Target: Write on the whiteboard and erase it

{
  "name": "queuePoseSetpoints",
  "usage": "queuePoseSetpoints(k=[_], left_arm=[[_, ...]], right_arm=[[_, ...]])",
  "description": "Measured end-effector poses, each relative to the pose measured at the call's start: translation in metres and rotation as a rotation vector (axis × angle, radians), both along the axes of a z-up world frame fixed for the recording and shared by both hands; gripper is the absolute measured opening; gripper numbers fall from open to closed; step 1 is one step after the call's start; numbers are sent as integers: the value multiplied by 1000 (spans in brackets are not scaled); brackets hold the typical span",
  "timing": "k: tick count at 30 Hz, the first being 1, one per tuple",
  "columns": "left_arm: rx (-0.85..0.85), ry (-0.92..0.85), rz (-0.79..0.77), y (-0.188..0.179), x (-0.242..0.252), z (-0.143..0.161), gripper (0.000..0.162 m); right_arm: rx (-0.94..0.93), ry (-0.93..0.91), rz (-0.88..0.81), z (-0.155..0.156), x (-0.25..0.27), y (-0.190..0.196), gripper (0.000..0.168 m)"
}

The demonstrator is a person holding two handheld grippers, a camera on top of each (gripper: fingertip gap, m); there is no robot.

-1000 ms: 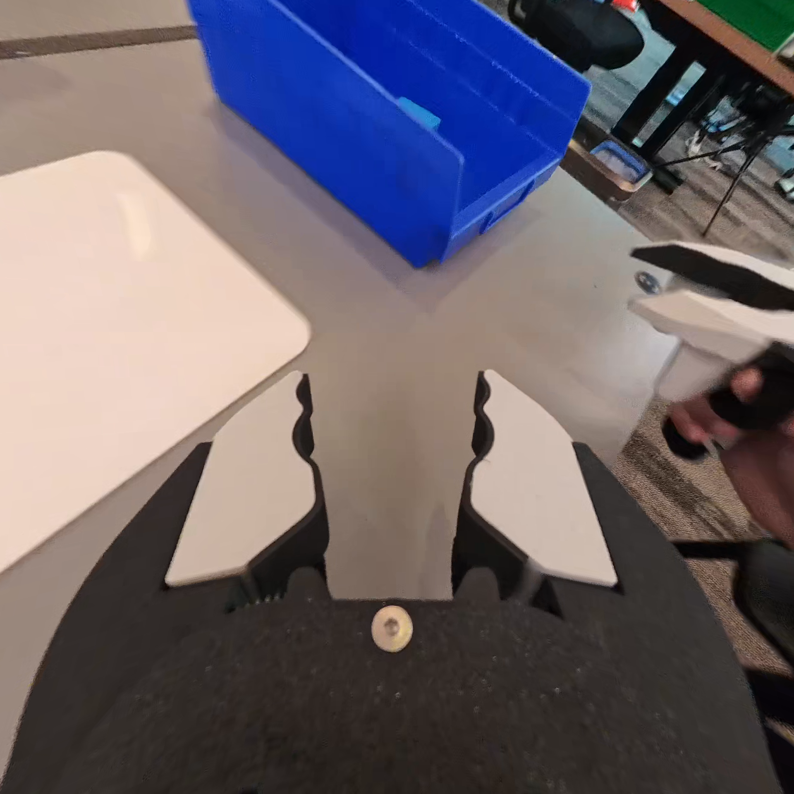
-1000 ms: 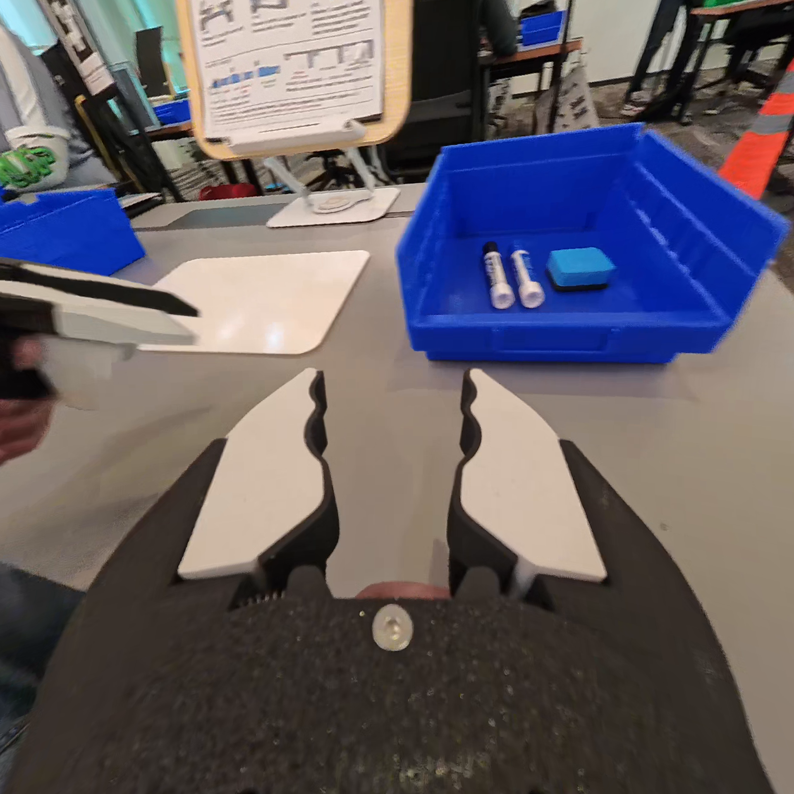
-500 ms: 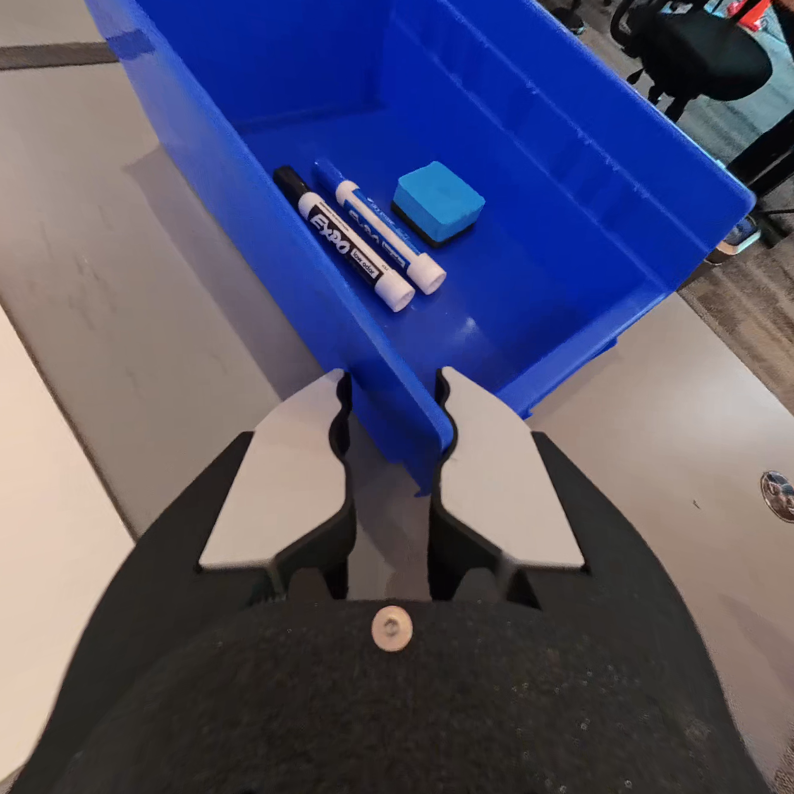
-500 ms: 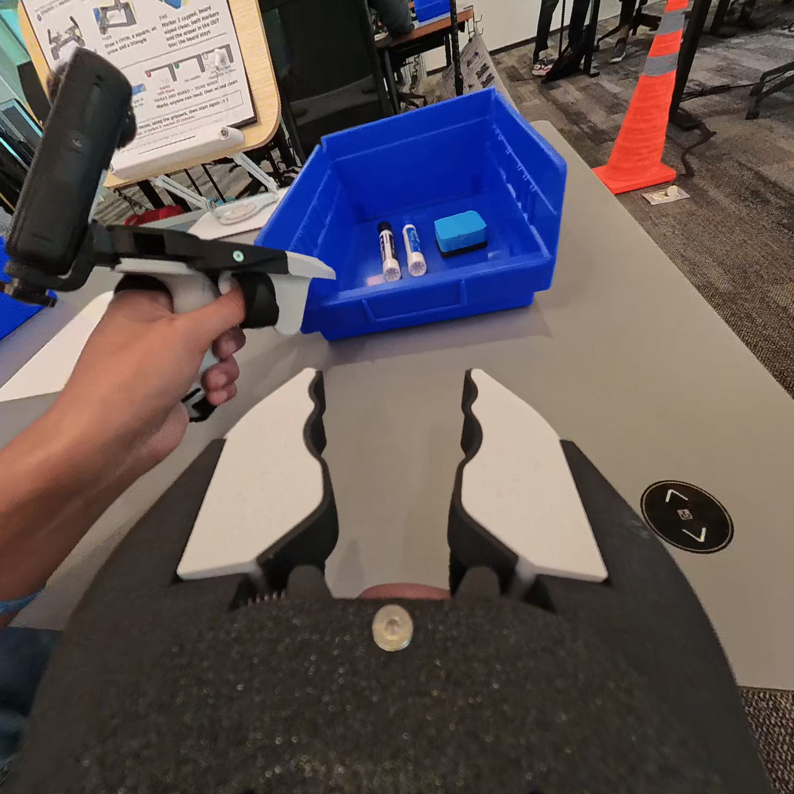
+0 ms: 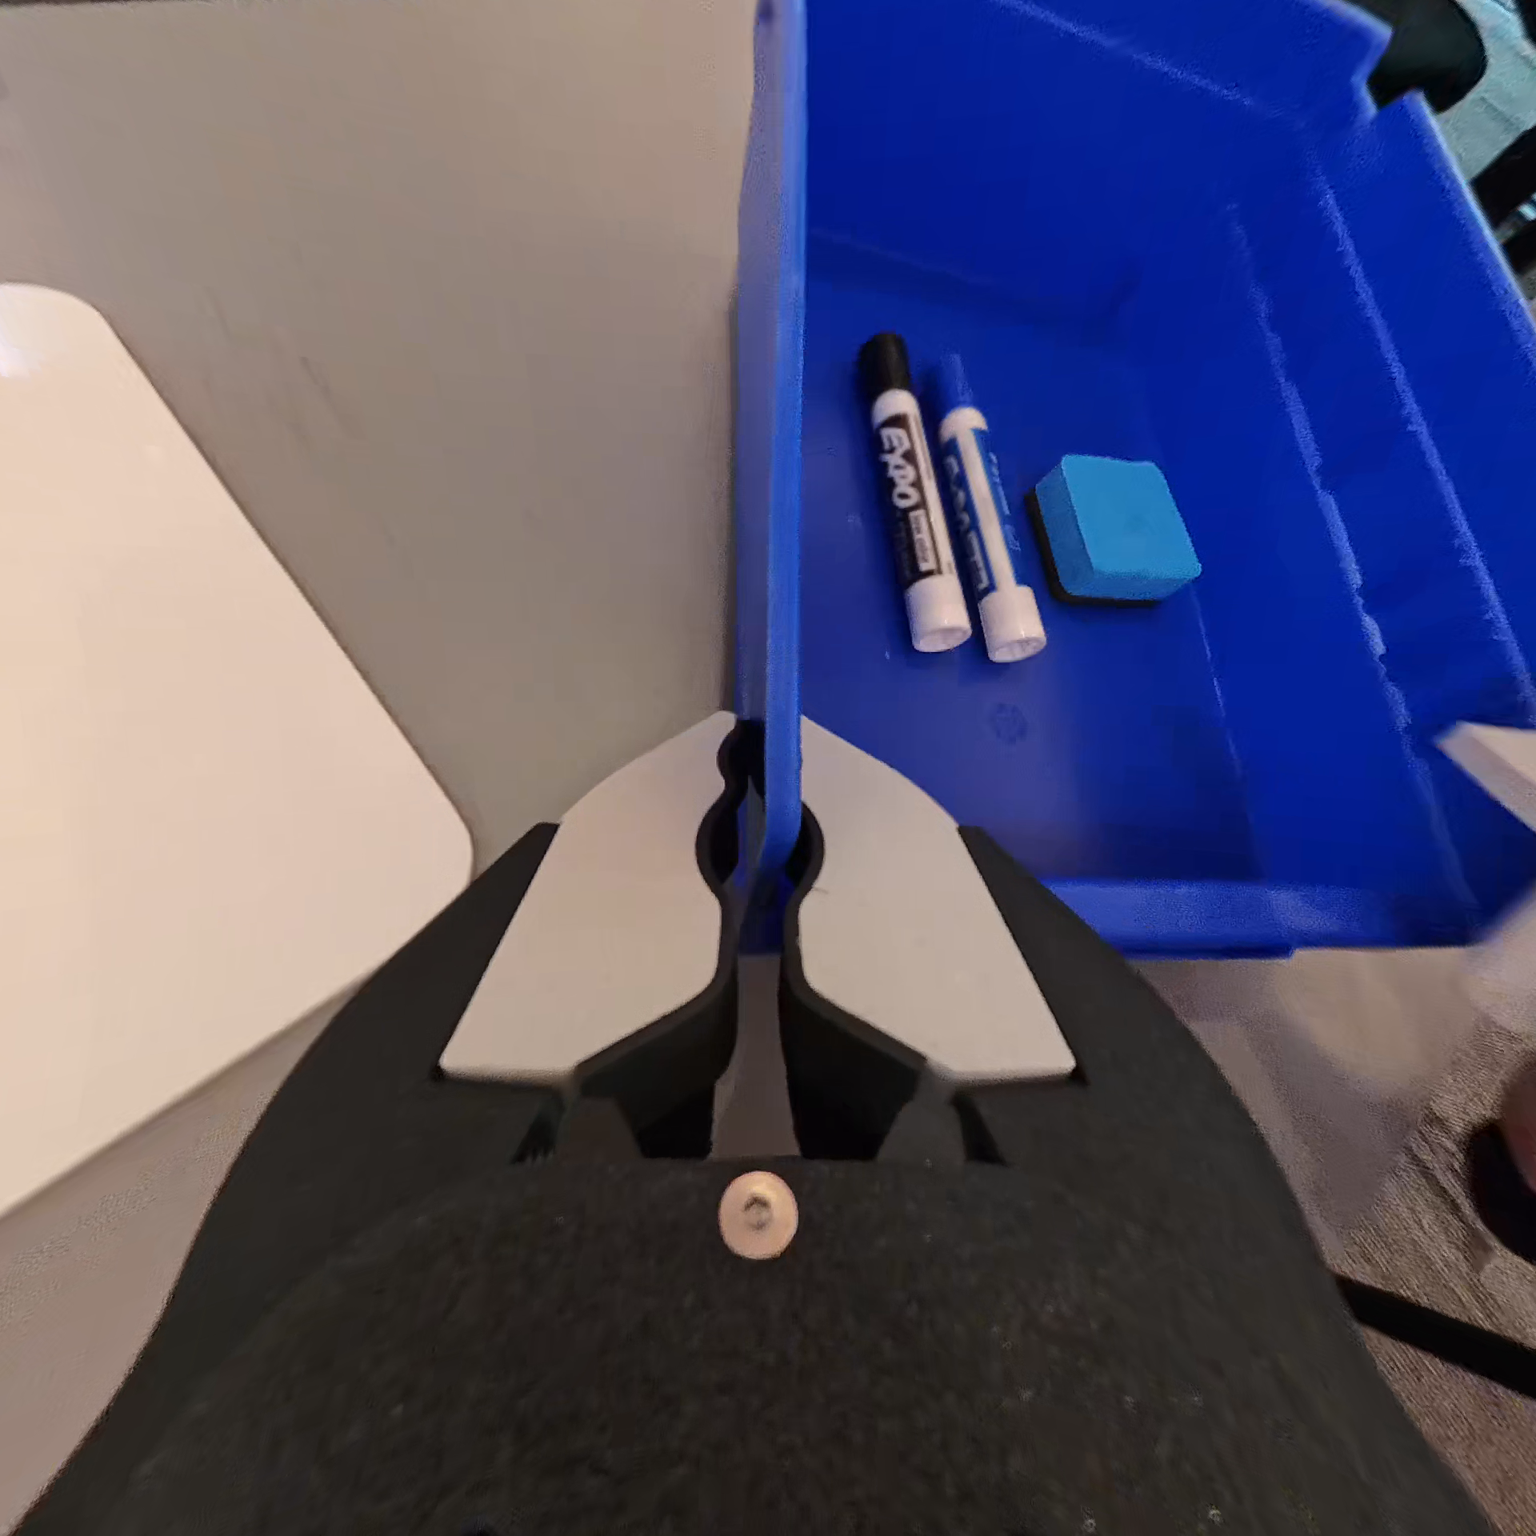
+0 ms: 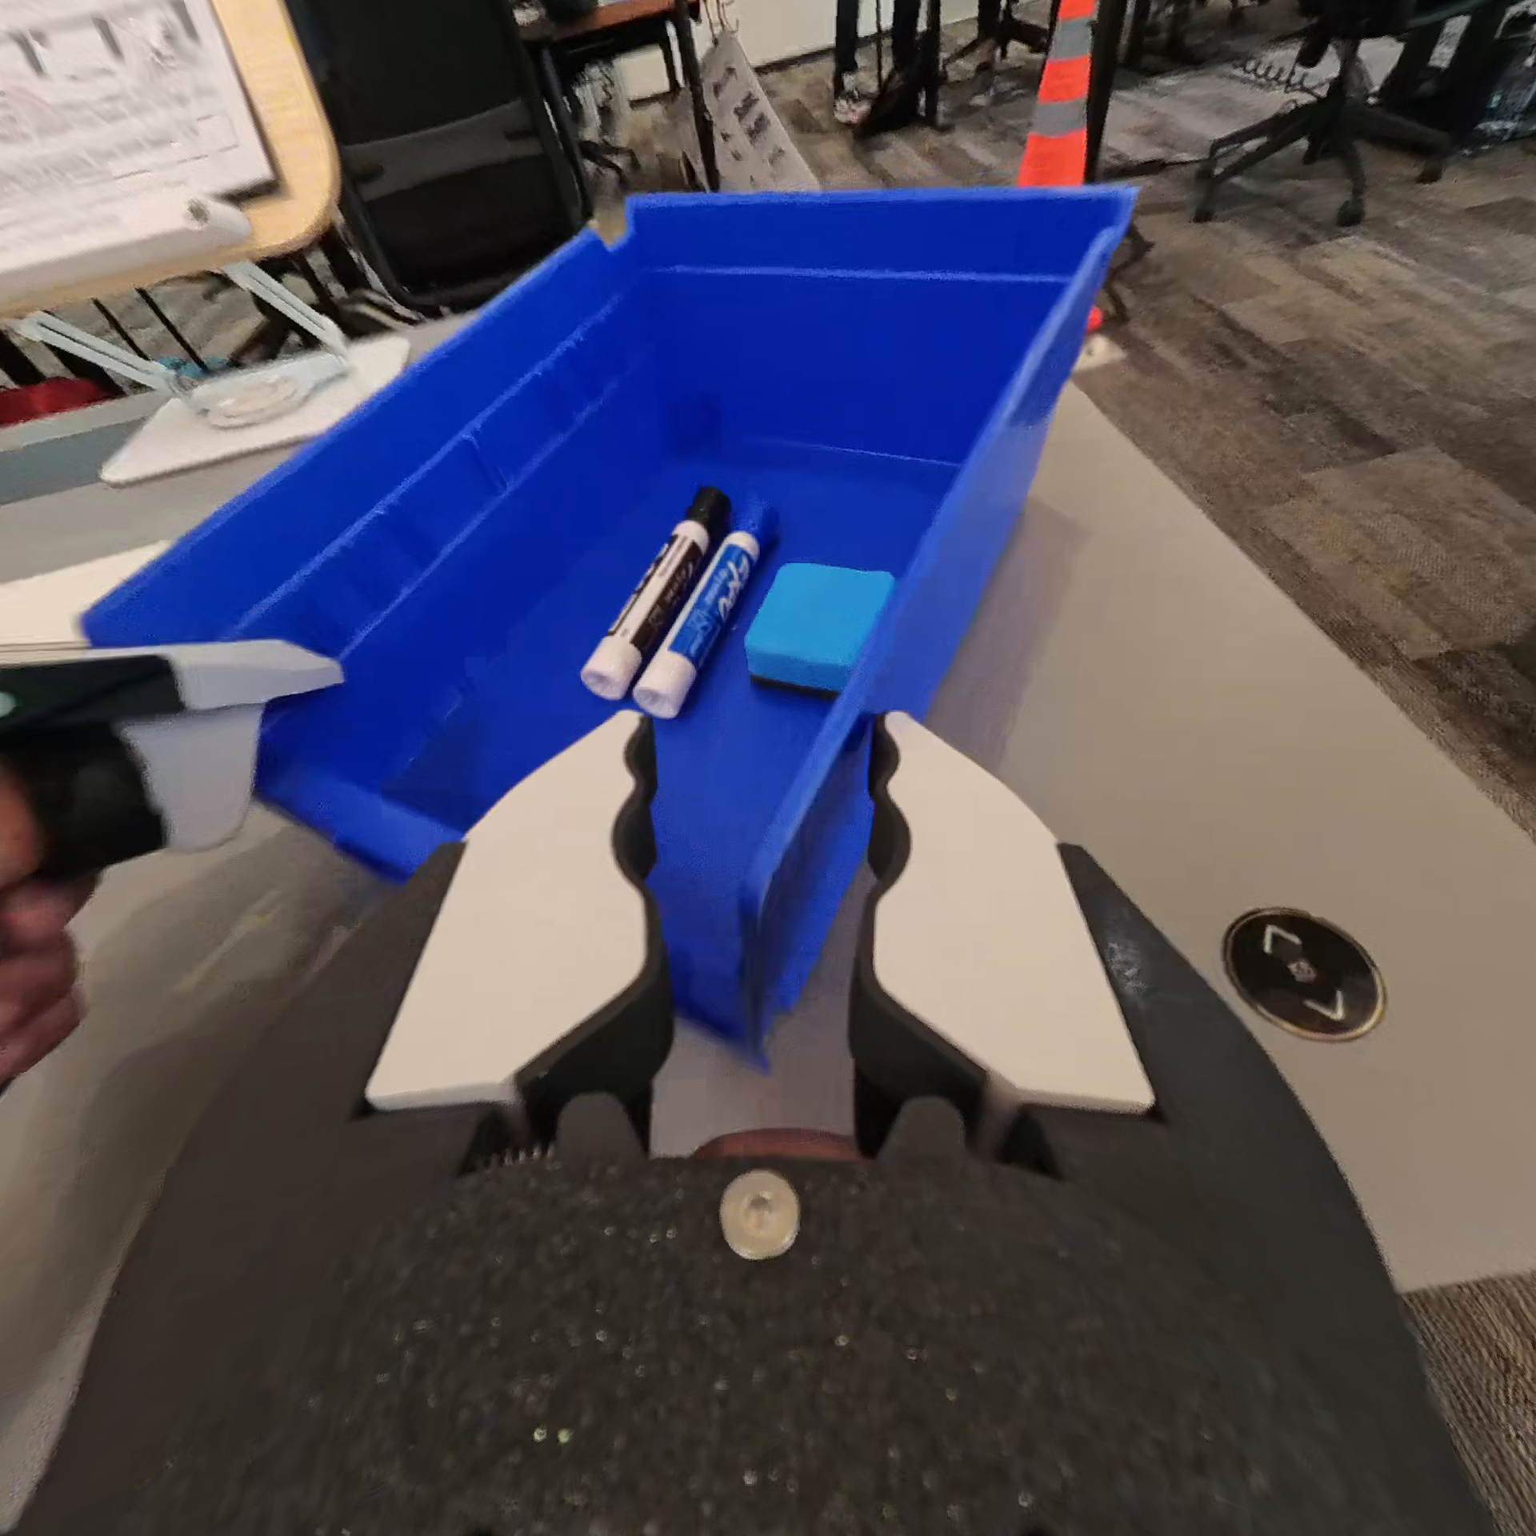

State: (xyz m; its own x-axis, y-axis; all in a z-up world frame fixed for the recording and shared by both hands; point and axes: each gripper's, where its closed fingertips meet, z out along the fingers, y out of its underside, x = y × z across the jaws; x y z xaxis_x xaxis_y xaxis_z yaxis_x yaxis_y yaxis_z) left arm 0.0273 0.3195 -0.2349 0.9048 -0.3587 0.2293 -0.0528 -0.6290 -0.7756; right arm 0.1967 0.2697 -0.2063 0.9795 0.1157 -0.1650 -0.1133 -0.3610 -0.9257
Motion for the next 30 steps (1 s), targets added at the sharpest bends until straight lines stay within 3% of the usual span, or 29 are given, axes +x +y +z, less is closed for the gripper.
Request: queuePoseSetpoints(k=[2, 5, 10, 13, 15, 20, 24, 30], left_arm=[[-6, 4, -11, -14, 1, 0, 4], [21, 32, 10, -24, -6, 0, 4], [4, 25, 21, -33, -17, 0, 4], [11, 34, 43, -34, -22, 0, 4], [21, 56, 65, -35, -28, 0, 4], [71, 107, 89, -47, -46, 14, 5], [136, 121, 161, -60, -96, 43, 4], [162, 180, 355, -98, -229, 77, 4]], right_arm=[[-44, -22, -57, -9, 1, 1, 53], [-68, -28, -132, -9, 8, -4, 21], [-147, -100, -100, -13, -4, -23, 21], [-207, -107, -72, -28, -18, -26, 35], [-202, -146, -115, -25, -12, -26, 7], [-183, -174, -101, -16, -23, -25, 3], [-80, -180, -65, 17, -69, -26, 3], [-31, -171, 130, 40, -201, -30, 3]])
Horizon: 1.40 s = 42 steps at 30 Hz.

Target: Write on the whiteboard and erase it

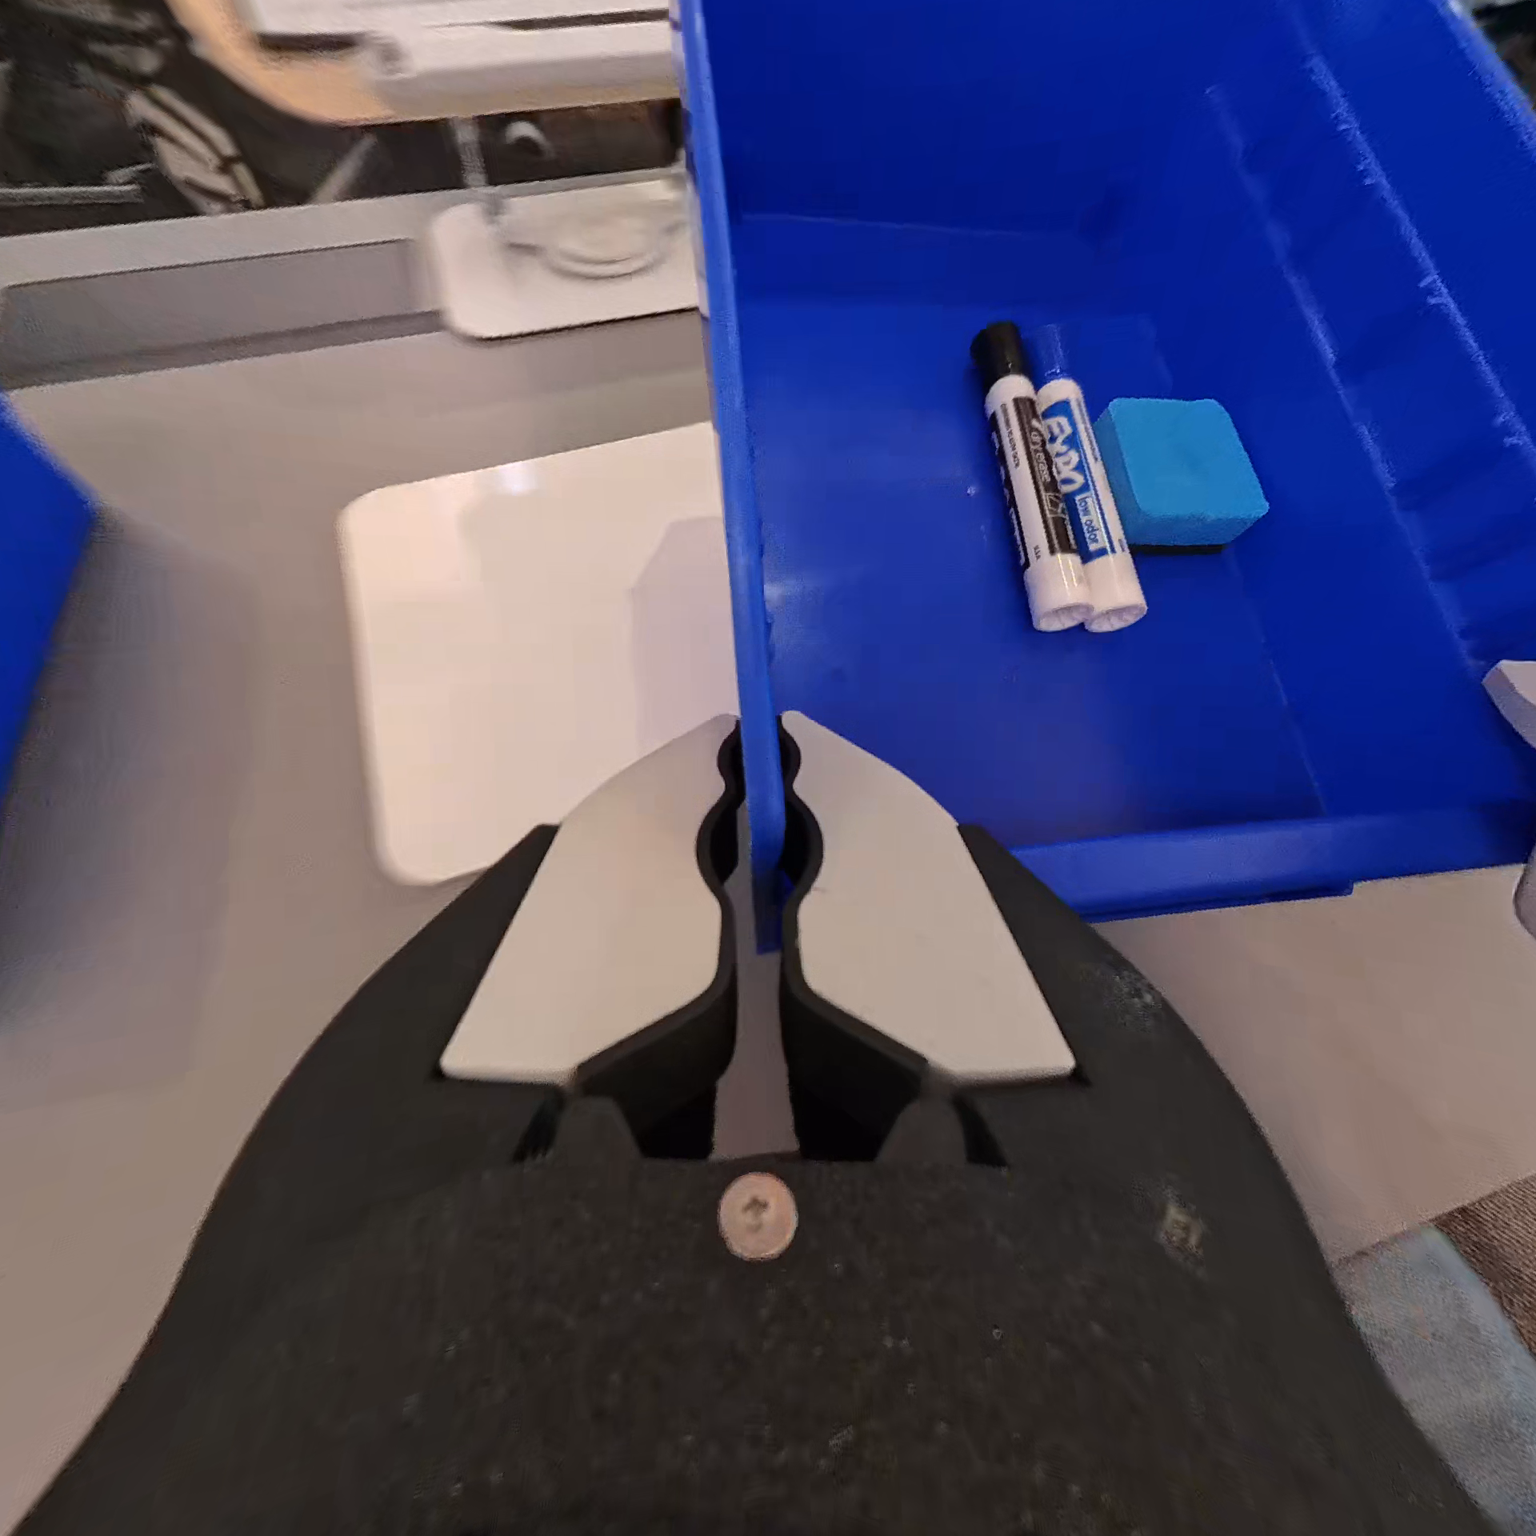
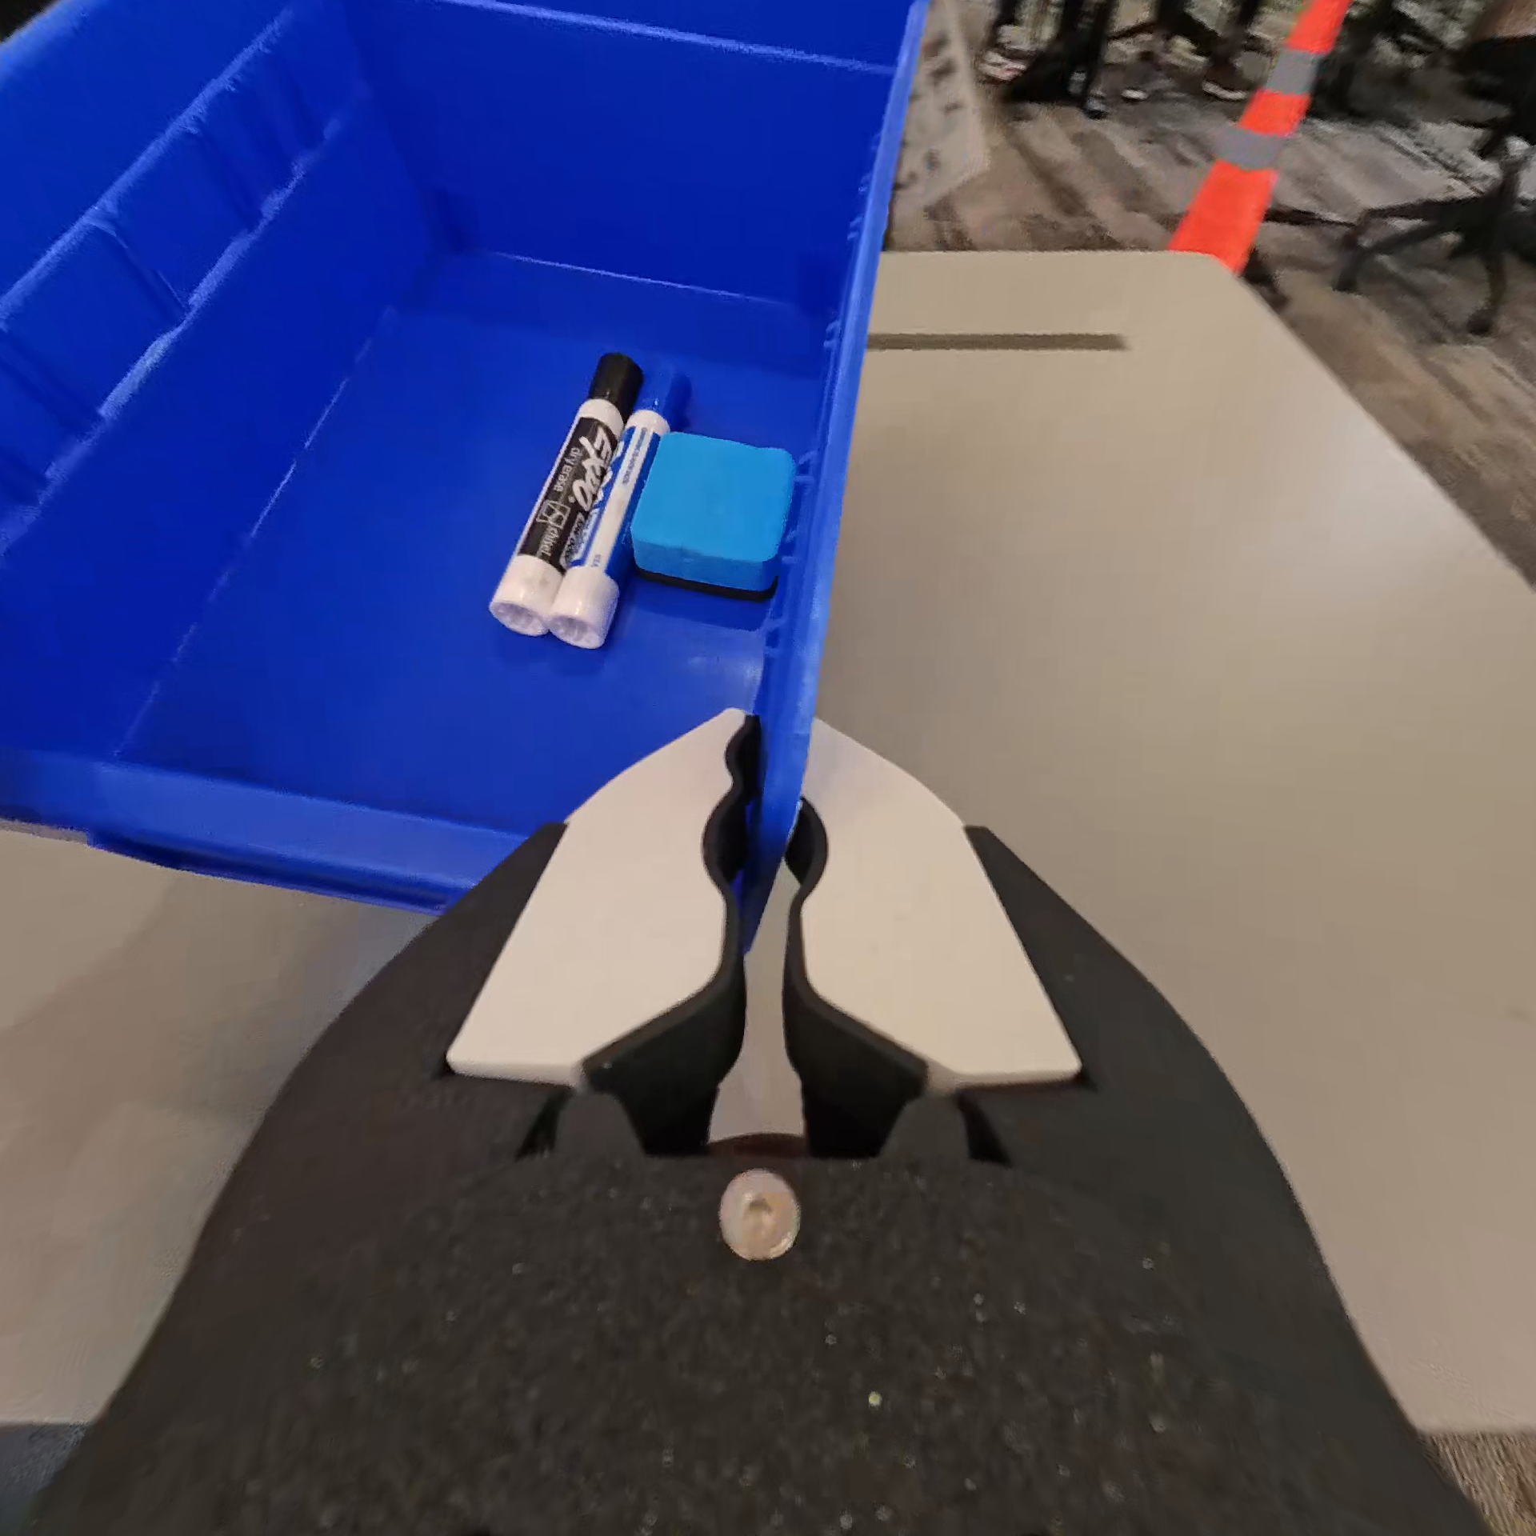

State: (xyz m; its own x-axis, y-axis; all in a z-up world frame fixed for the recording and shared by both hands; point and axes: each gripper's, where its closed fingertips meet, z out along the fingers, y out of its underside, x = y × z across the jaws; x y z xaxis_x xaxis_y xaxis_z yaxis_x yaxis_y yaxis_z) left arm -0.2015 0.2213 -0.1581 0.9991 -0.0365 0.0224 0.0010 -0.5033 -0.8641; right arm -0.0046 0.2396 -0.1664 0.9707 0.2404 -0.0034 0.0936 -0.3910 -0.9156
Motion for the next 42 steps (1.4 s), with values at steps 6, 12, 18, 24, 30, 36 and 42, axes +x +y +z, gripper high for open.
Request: queuePoseSetpoints(k=[6, 12, 18, 24, 30, 36, 42], left_arm=[[-53, 5, 175, -62, -114, -15, 4], [-117, -4, 273, -108, -173, -48, 4], [-140, -72, 248, -119, -180, -76, 11], [78, -268, 135, -158, -181, -26, 72], [-21, -34, 420, -139, -387, -17, 73], [-99, -26, 297, -70, -474, -36, 32], [-112, -25, 283, -57, -481, -49, 5]], right_arm=[[-40, -21, 194, -10, -123, -26, 3], [-94, -44, 311, -42, -193, -53, 3], [-99, -59, 349, -60, -208, -57, 4], [10, -47, 455, -23, -190, -55, 53], [167, 149, 701, 54, -207, -82, 57], [193, 221, 937, 68, -252, -141, 53], [35, 254, 1035, 32, -306, -182, 50]])
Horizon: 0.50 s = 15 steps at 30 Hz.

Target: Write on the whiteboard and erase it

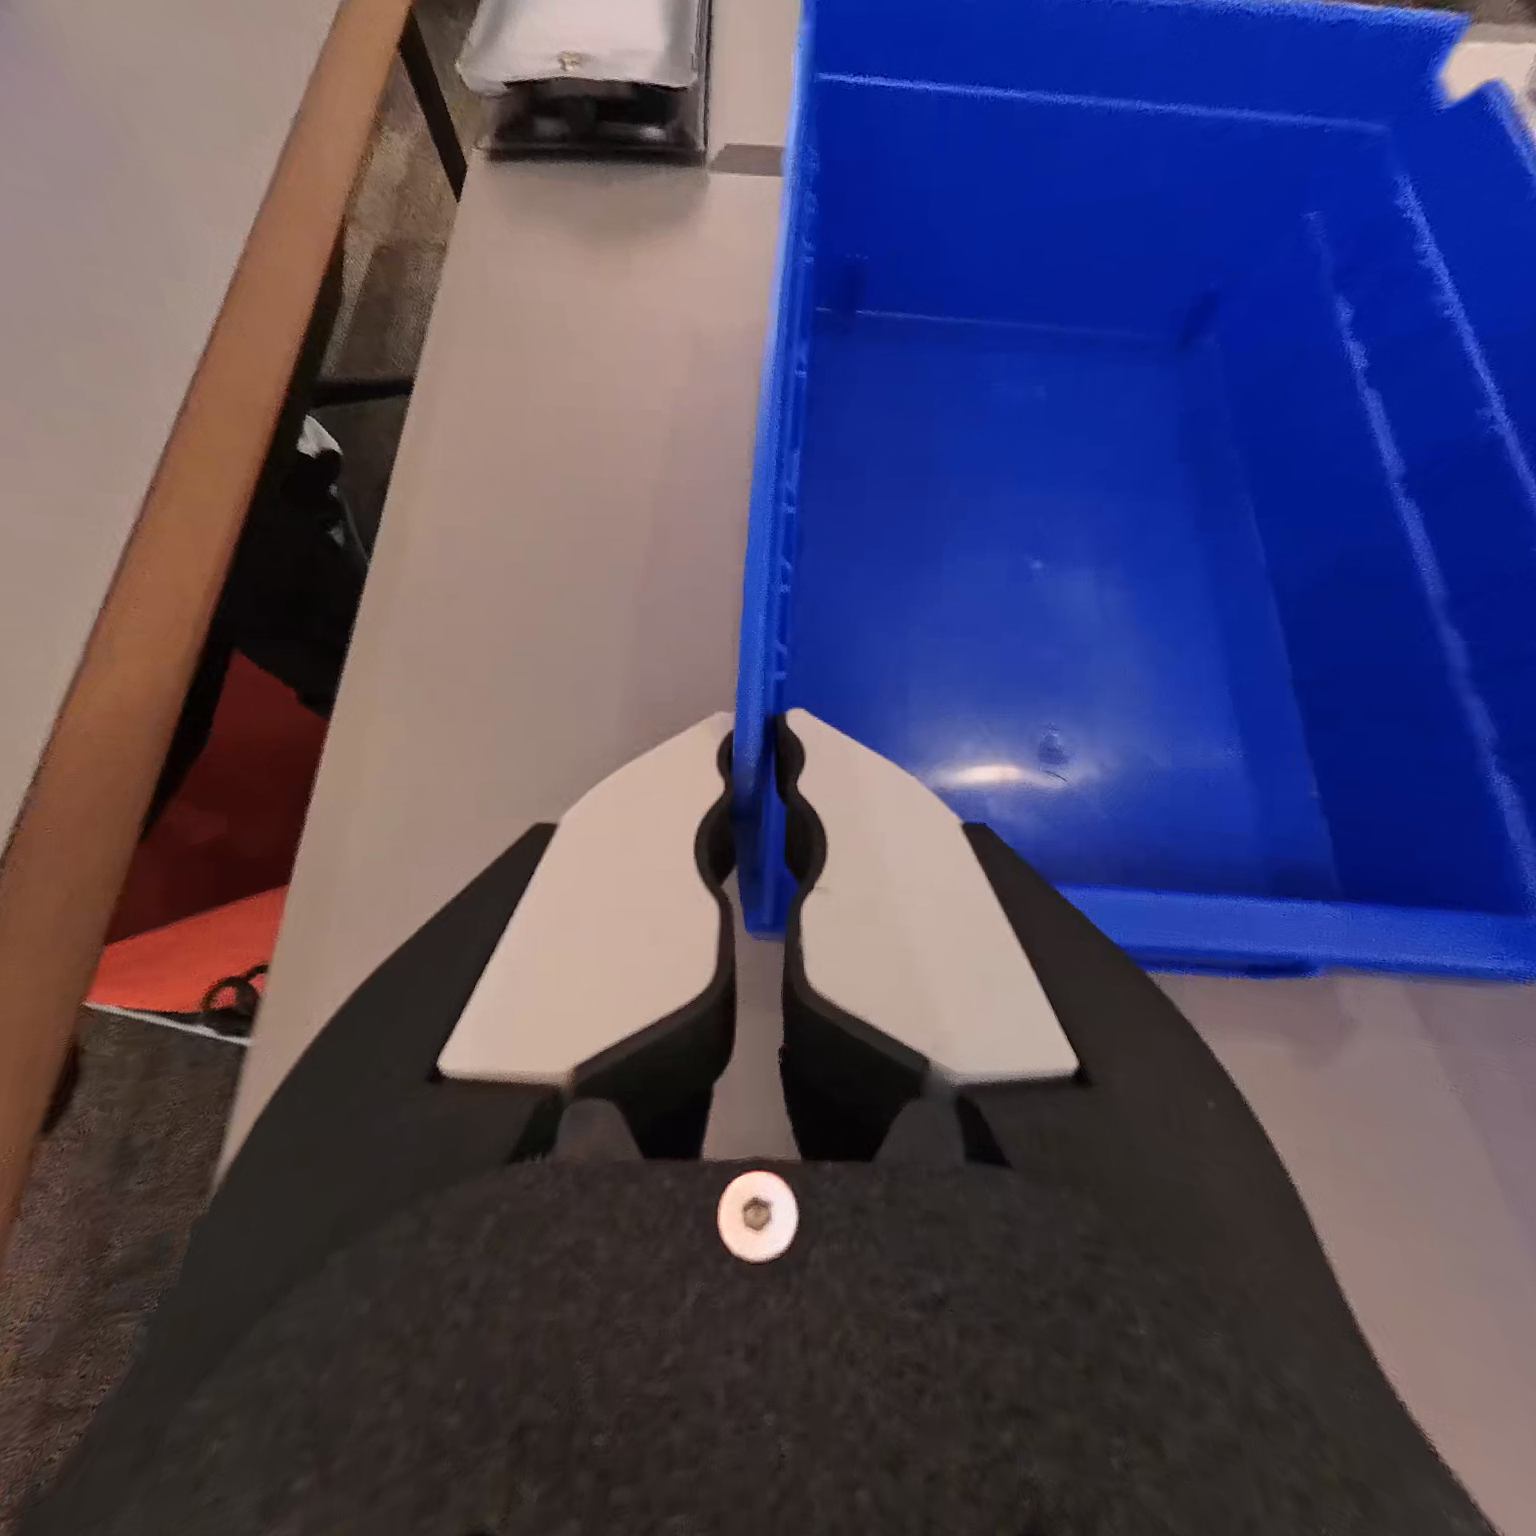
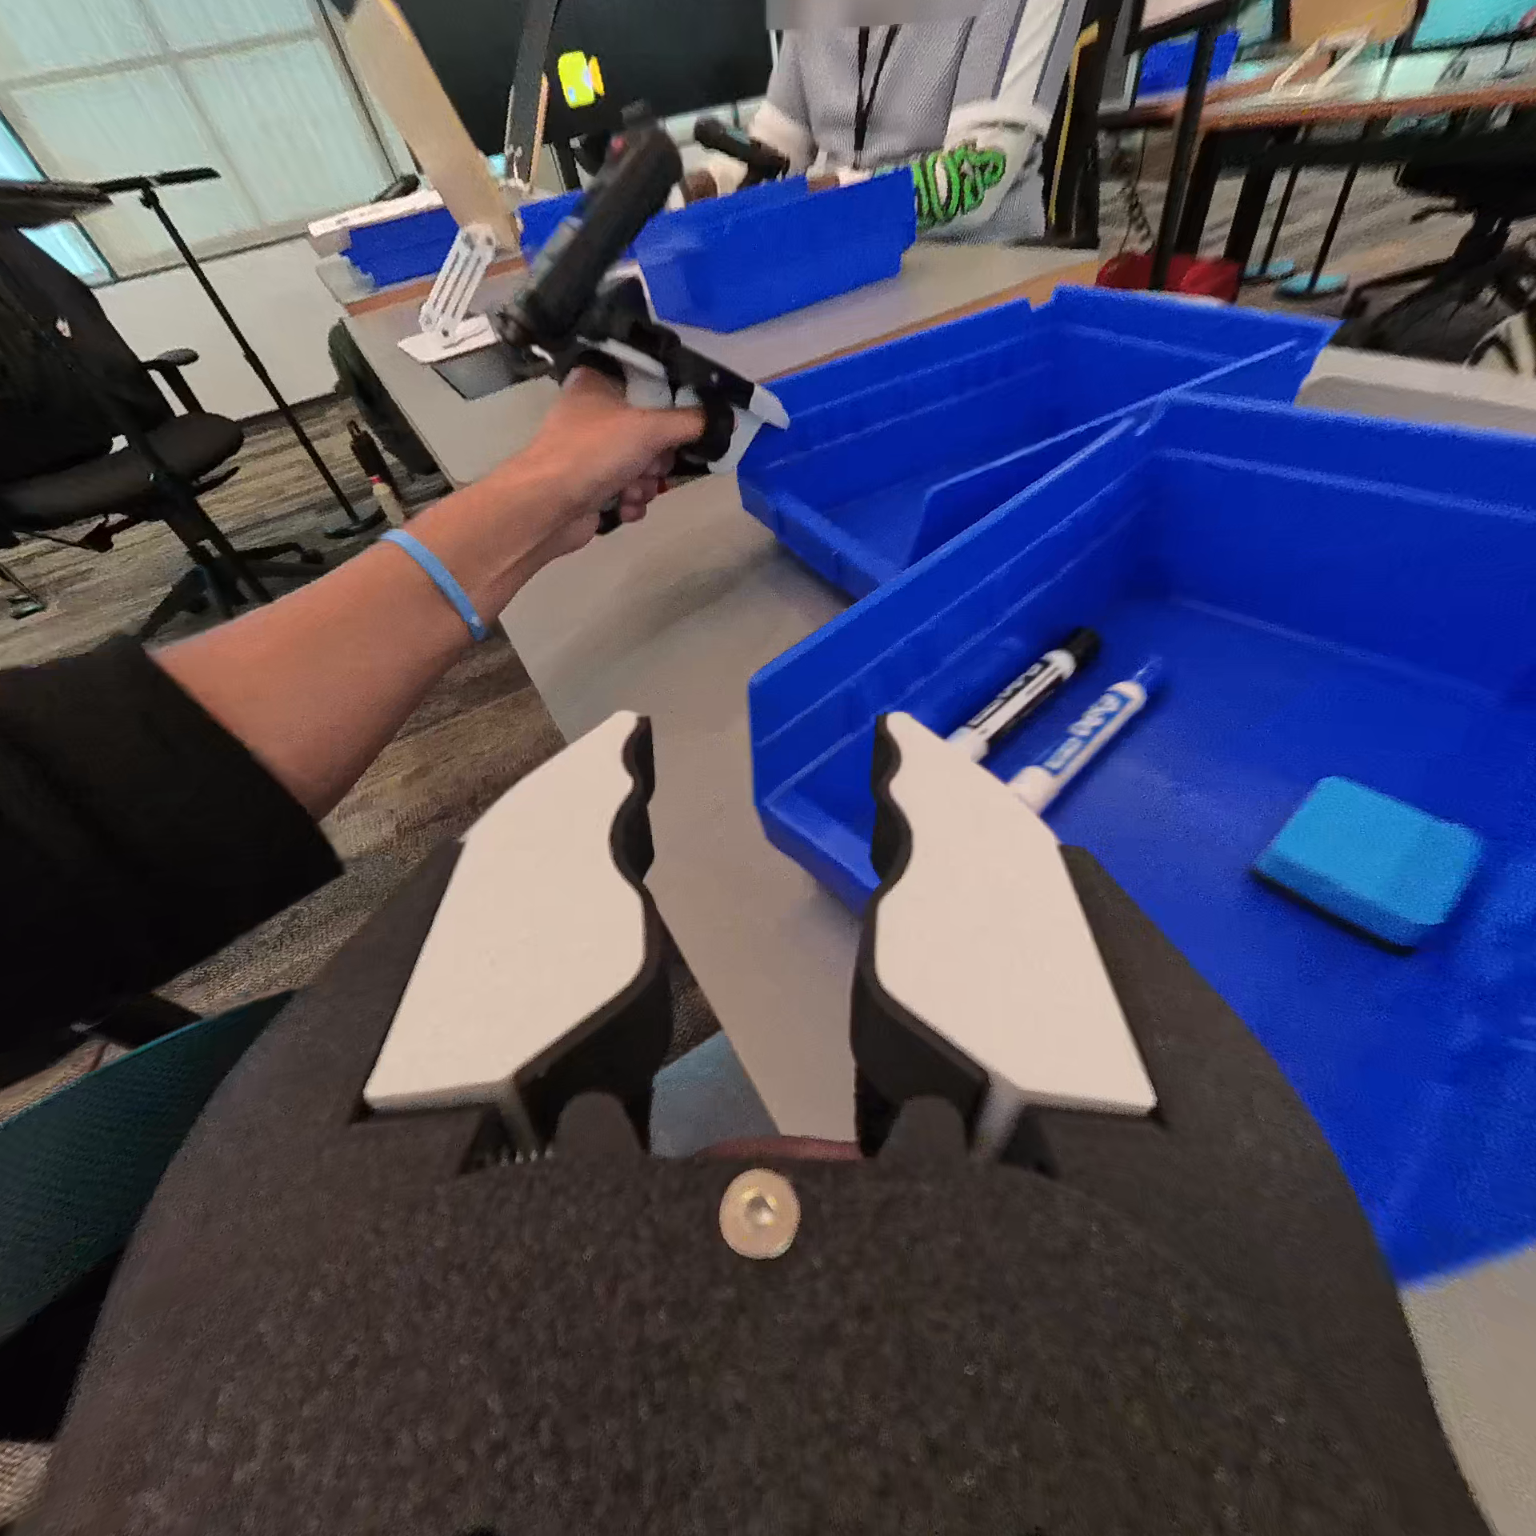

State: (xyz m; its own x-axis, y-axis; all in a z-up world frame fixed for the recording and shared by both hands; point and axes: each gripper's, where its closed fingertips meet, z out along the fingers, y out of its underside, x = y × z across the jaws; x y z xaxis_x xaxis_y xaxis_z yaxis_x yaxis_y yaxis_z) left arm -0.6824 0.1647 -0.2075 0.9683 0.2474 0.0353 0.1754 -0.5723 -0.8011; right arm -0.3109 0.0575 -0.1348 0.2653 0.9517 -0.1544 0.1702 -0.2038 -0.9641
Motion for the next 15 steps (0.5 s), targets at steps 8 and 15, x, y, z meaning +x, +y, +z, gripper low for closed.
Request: queuePoseSetpoints(k=[8, 15], left_arm=[[47, -42, 281, -129, 41, 0, 3], [18, 29, 429, -249, 88, 0, 3]], right_arm=[[-54, -112, -47, -35, -78, -47, 54], [18, -167, -210, -49, -115, -45, 51]])
